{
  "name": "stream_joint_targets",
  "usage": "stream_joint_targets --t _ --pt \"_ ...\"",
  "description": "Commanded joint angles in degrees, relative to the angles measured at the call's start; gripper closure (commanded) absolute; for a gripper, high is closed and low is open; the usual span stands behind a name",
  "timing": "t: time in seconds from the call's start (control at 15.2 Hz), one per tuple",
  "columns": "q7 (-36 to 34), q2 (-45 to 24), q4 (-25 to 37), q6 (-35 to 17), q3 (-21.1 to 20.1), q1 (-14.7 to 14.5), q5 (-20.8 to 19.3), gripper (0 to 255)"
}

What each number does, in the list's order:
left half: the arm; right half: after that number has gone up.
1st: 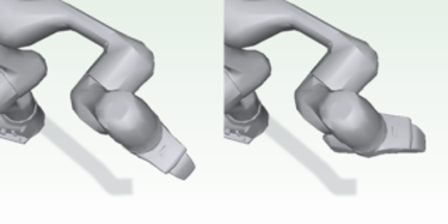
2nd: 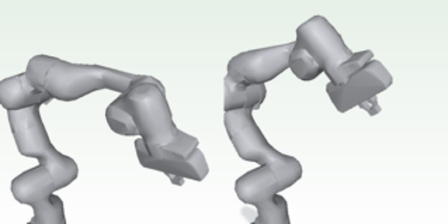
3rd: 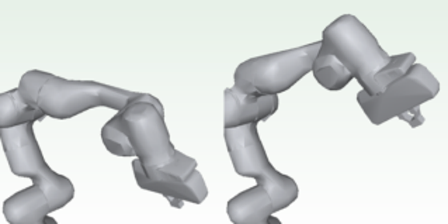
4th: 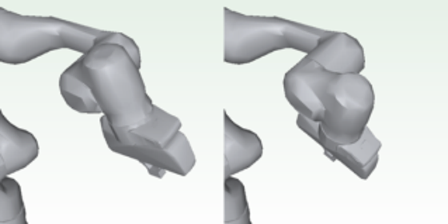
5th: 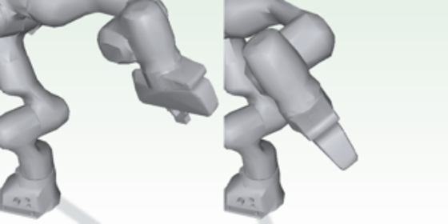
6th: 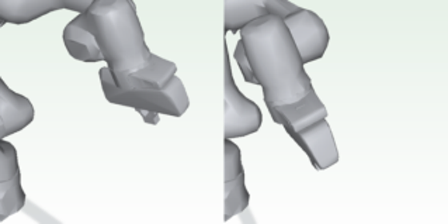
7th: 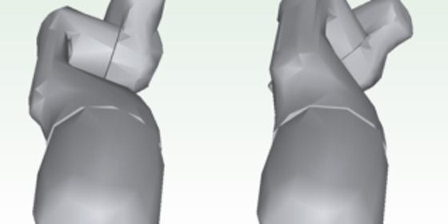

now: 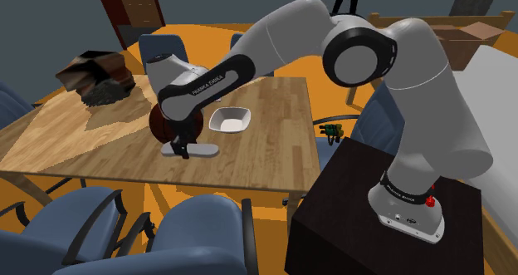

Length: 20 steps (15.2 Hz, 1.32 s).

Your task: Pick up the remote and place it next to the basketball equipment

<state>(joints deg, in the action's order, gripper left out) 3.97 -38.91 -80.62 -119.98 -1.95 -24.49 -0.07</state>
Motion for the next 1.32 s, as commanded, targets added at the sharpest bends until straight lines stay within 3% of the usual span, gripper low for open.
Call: stream_joint_targets --t 0.0,1.25 --pt "0.08 -0.82 -0.22 -1.10 0.02 0.05 -0.01 255" --pt "0.17 -9.33 -1.07 -10.46 0.16 -0.05 -0.15 255"
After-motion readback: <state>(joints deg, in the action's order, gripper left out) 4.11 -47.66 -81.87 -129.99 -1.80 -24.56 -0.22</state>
